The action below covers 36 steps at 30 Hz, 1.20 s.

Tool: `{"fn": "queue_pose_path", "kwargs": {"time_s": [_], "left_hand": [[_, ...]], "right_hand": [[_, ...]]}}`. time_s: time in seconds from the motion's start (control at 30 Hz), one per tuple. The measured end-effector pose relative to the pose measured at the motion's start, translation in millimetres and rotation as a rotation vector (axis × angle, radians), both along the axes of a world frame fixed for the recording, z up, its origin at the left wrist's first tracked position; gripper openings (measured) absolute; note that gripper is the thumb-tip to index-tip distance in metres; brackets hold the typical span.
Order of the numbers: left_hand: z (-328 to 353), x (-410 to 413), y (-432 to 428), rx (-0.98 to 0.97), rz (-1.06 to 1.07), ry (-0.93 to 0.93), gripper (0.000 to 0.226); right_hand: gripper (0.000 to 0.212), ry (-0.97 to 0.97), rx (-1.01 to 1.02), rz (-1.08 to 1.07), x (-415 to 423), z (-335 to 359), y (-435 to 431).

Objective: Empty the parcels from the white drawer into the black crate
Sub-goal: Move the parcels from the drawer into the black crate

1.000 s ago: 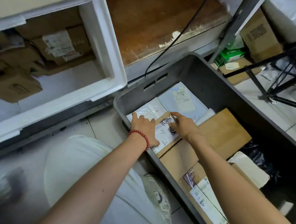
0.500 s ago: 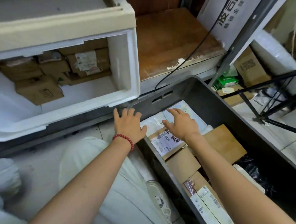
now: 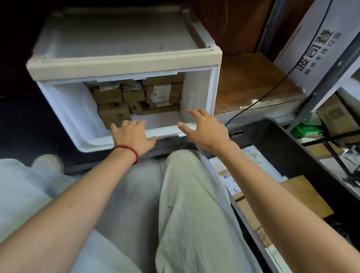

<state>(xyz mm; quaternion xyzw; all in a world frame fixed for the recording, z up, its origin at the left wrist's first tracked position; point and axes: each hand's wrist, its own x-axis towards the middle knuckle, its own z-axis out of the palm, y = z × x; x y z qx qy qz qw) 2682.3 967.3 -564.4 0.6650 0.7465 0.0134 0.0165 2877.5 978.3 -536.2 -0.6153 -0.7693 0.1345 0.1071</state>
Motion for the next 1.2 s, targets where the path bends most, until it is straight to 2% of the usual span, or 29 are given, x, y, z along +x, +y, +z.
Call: {"fn": "queue_pose_path", "kwargs": {"time_s": [0.17, 0.4, 0.57, 0.8, 1.2], "left_hand": [[28.4, -51.5, -24.1, 0.009, 0.060, -0.052, 0.063], [48.4, -91.5, -44.1, 0.065, 0.117, -0.044, 0.072], [33.3, -100.5, -48.5, 0.006, 0.107, -0.070, 0.074], [0.1, -99.3, -21.6, 0.039, 0.063, -0.110, 0.071], [-52.7, -113.4, 68.8, -0.086, 0.128, -0.141, 0.072]], "right_hand": [[0.059, -0.018, -0.017, 0.083, -40.1, 21.2, -5.5], [0.066, -0.047, -0.069, 0.166, -89.0, 23.9, -11.9], [0.068, -0.011, -0.099, 0.171, -102.2, 2.0, -14.5], [0.067, 0.017, -0.100, 0.151, -98.8, -48.3, 0.4], [0.061, -0.039, -0.121, 0.179, -131.0, -91.0, 99.1]]}}
